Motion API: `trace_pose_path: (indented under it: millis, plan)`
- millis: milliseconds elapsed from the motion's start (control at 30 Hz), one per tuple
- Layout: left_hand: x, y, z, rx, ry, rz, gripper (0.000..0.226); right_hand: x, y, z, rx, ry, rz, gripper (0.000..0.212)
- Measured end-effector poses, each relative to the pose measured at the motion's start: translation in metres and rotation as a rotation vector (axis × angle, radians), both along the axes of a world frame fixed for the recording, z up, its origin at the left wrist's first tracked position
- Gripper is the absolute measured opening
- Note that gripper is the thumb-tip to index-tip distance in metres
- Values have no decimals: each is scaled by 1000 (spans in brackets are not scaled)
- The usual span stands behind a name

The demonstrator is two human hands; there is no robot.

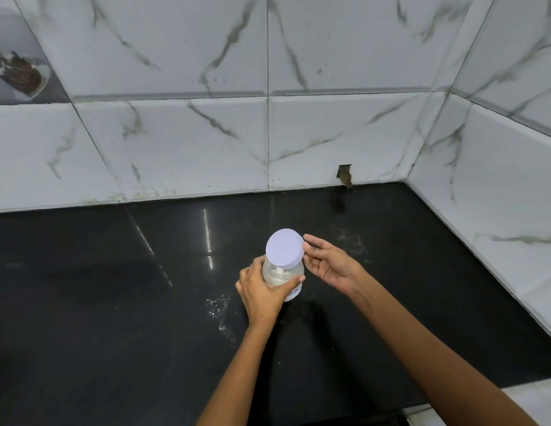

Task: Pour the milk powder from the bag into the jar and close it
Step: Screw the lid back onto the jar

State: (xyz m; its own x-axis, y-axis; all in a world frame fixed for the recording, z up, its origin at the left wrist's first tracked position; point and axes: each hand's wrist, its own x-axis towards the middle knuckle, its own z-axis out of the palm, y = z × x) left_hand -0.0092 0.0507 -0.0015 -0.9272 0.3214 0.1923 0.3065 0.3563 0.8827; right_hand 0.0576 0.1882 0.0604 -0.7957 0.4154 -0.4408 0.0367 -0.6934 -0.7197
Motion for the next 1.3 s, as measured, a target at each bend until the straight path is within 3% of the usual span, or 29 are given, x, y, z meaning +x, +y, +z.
trace_pose_path:
  millis: [67,200,433,533,633,700,900,1000,1100,1200,1300]
  plan:
    - [0,-1,1,8,-10,-1,76,2,6,-1,87,-61,24,23]
    - [1,-1,2,7,-15,-1,78,1,5,5,490,-275,137,18]
    - [1,0,0,24,-24,10,76,-14,-15,14,1347,-416,278,55]
    - [1,0,-1,28,-40,8,68,-21,-29,15,1594,-416,467,68]
    - [1,0,-3,34,-30,4,66,-28,-37,14,1830,-545,597,74]
    - [1,2,-4,44,-41,8,71,-31,-36,17,1875,-569,594,70]
    - [2,0,-10,100,-71,41,79,-33,-22,32,1721,-406,732,65]
    - [1,1,-11,89,-68,21,77,-34,-30,28,1870,-543,664,67]
    - [-1,2,-14,53,-48,11,72,-33,-36,21,2079,-711,575,83]
    - [0,2,-12,69,-67,26,73,-26,-29,26,2066,-699,488,80]
    - [1,2,-11,66,-53,22,74,-23,-24,31,1935,-563,718,74]
